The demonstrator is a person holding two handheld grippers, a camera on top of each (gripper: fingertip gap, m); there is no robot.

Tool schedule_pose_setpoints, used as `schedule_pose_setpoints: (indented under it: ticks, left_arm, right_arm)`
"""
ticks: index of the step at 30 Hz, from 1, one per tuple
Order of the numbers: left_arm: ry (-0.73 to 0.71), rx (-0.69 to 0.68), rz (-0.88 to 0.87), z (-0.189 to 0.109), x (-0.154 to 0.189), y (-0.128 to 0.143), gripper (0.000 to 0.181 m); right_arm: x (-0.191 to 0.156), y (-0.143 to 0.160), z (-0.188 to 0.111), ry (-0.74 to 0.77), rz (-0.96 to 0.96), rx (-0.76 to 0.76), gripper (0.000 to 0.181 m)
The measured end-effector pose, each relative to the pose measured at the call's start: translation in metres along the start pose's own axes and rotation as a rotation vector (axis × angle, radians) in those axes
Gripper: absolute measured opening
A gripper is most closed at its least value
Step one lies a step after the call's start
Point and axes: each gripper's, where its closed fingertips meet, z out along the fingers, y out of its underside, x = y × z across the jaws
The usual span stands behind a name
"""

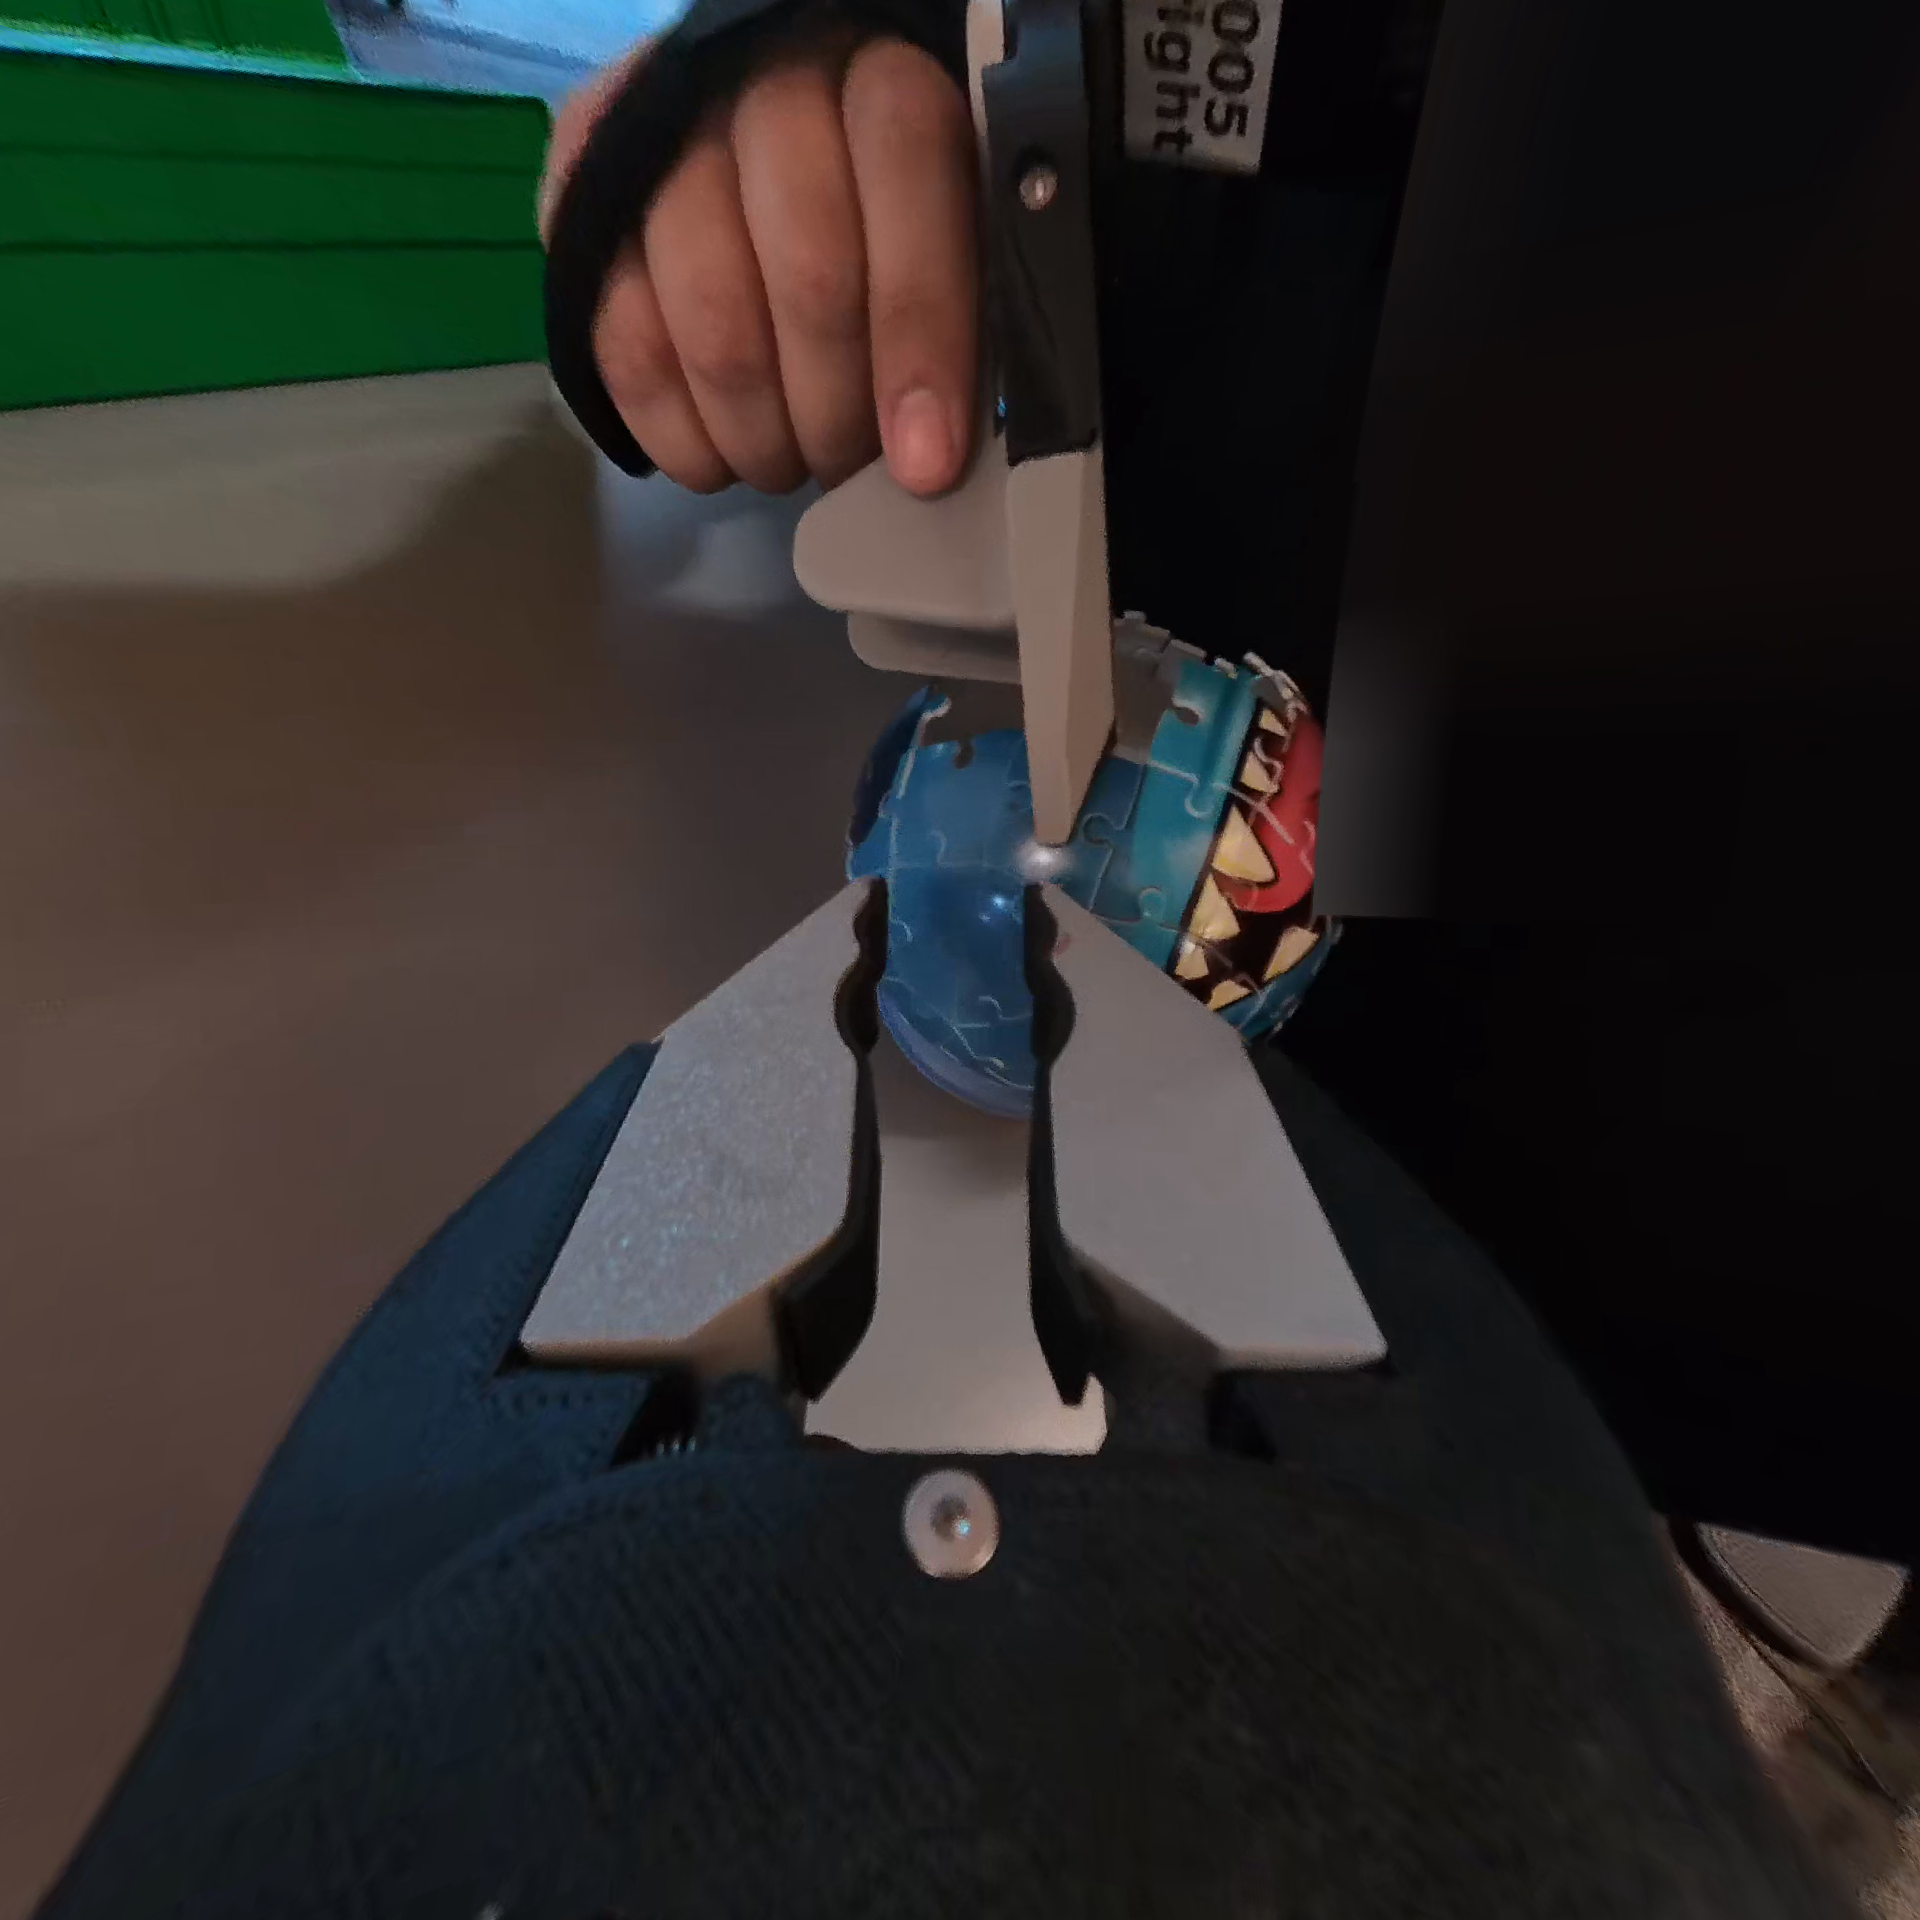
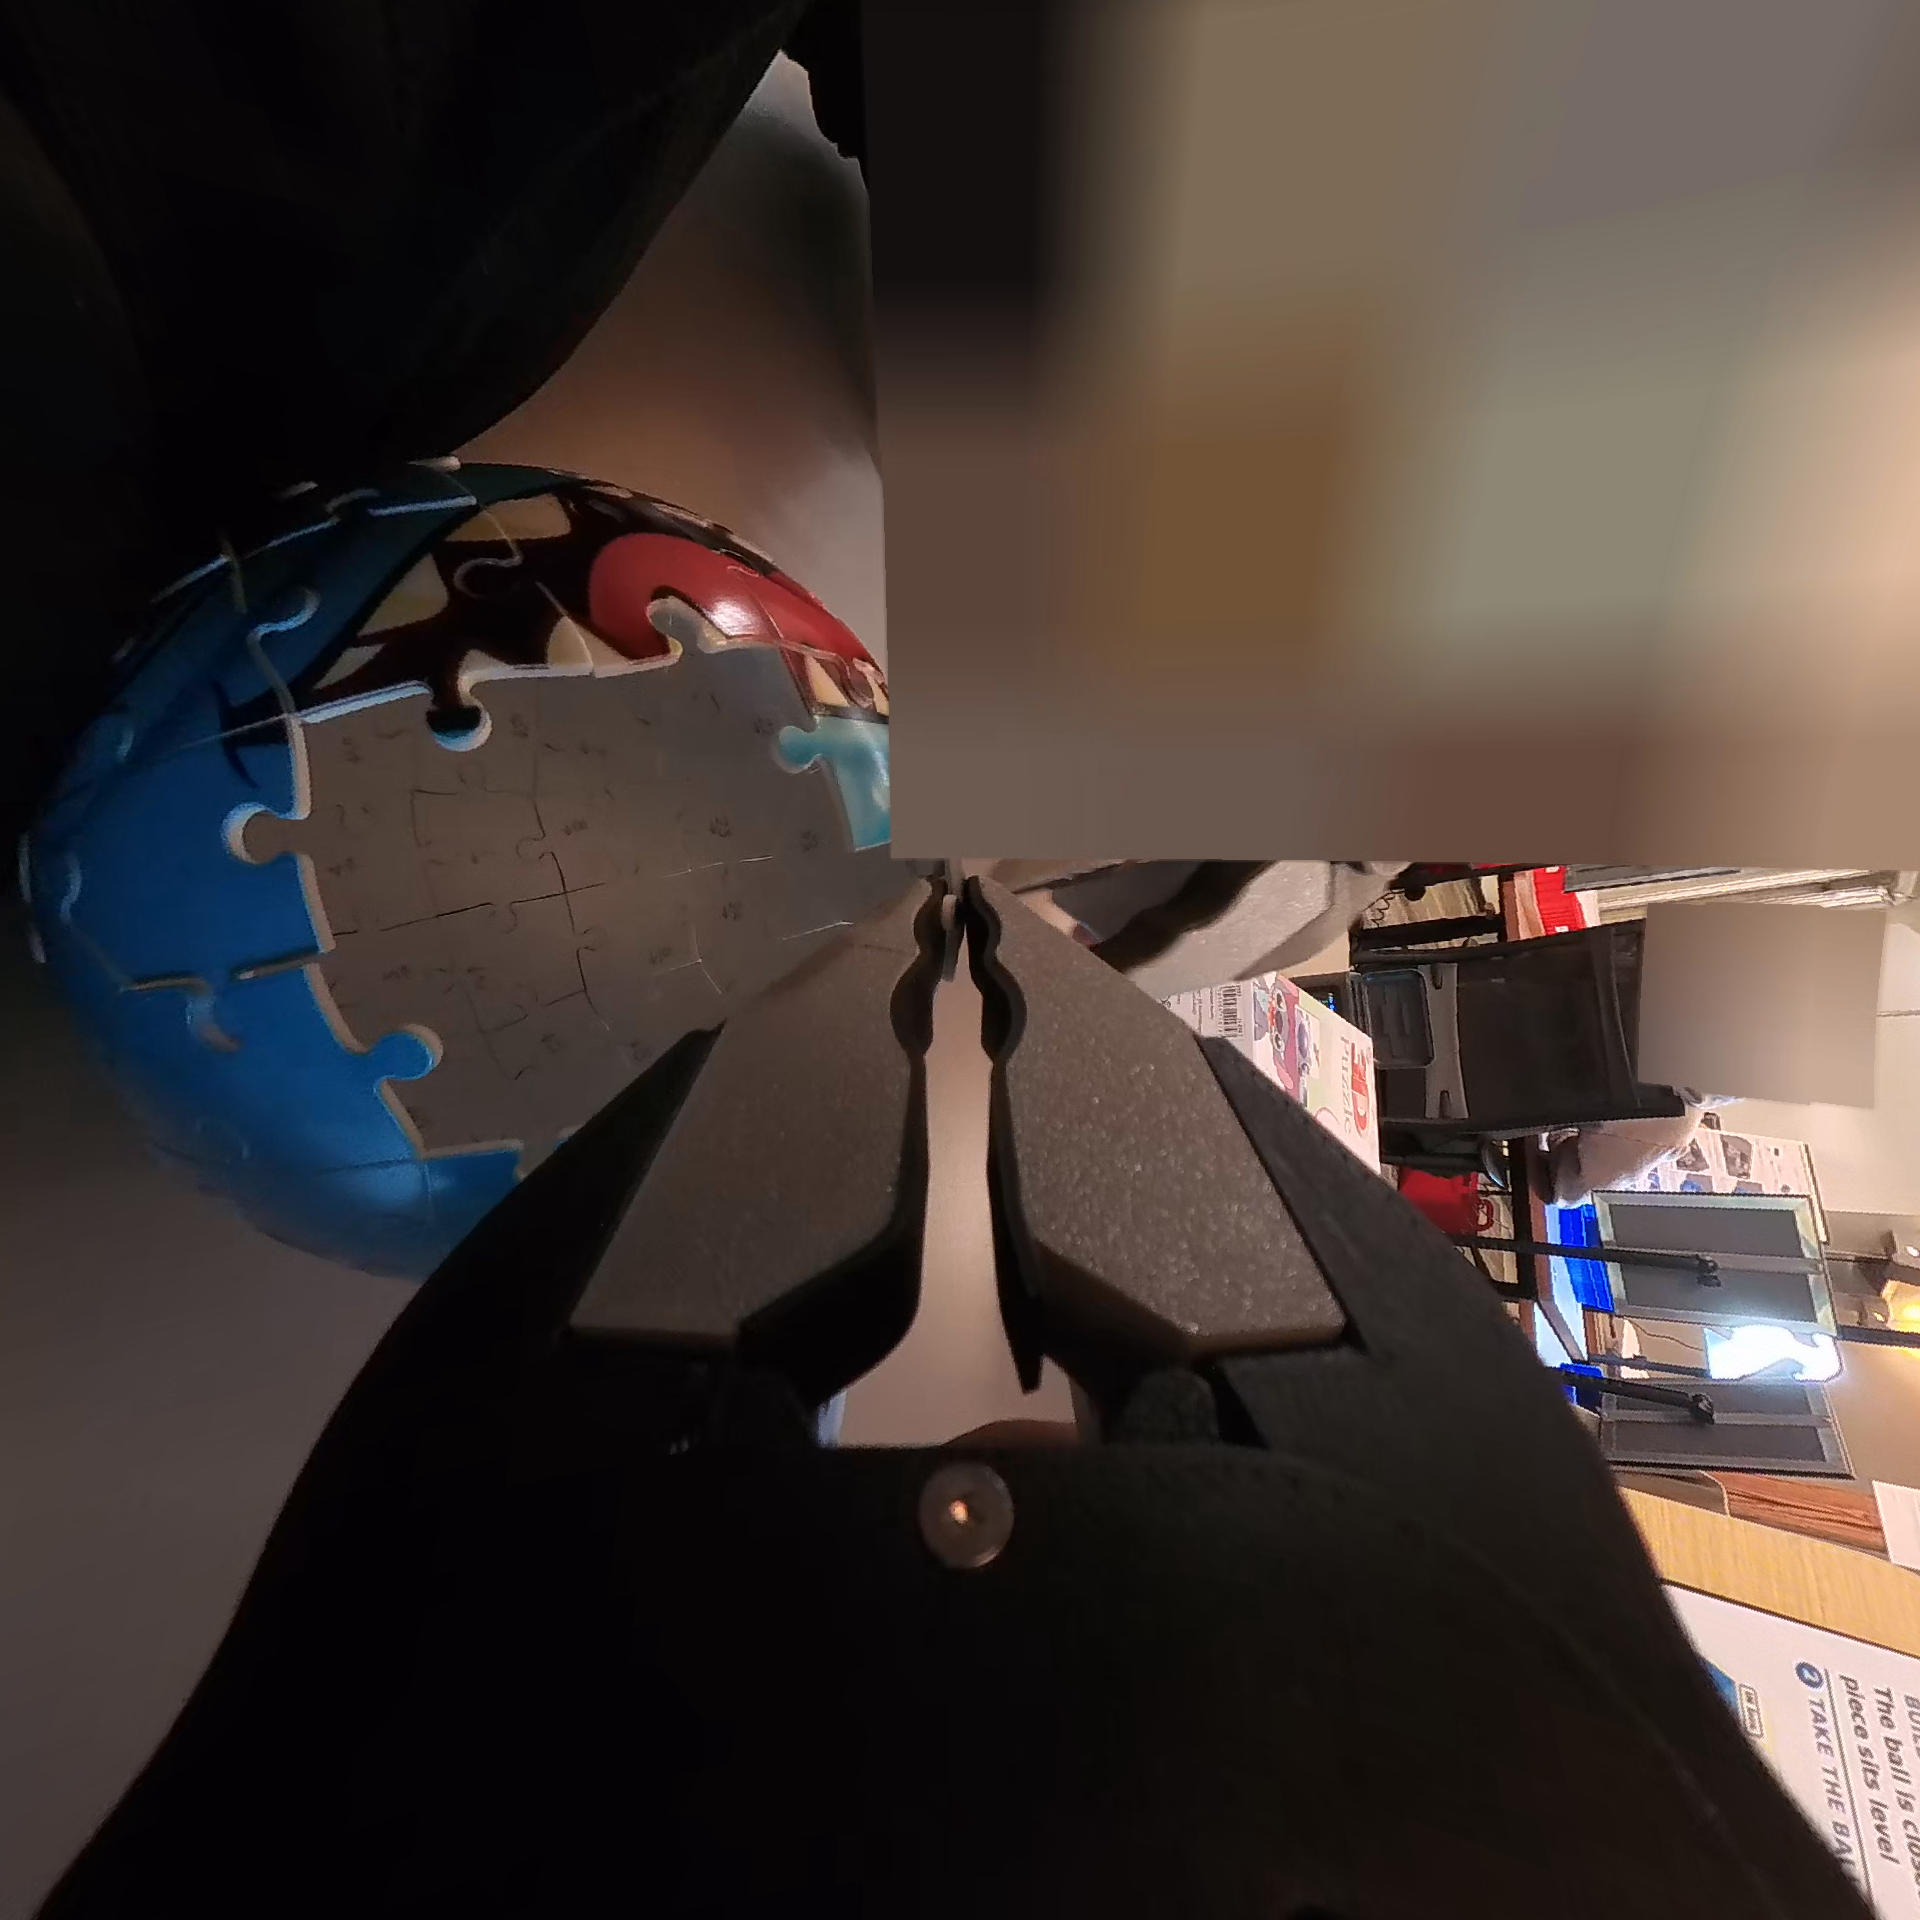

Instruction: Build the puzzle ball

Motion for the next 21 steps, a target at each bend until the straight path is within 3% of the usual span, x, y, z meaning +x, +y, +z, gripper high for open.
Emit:
schedule_pose_setpoints:
  ticks: [21]
  left_arm:
    - [0.000,-0.042,0.016,0.0038,-0.0034,0.0029,0.025]
  right_arm:
    - [-0.0003,0.0005,0.0009,-0.002,0.004,0.000,0.000]
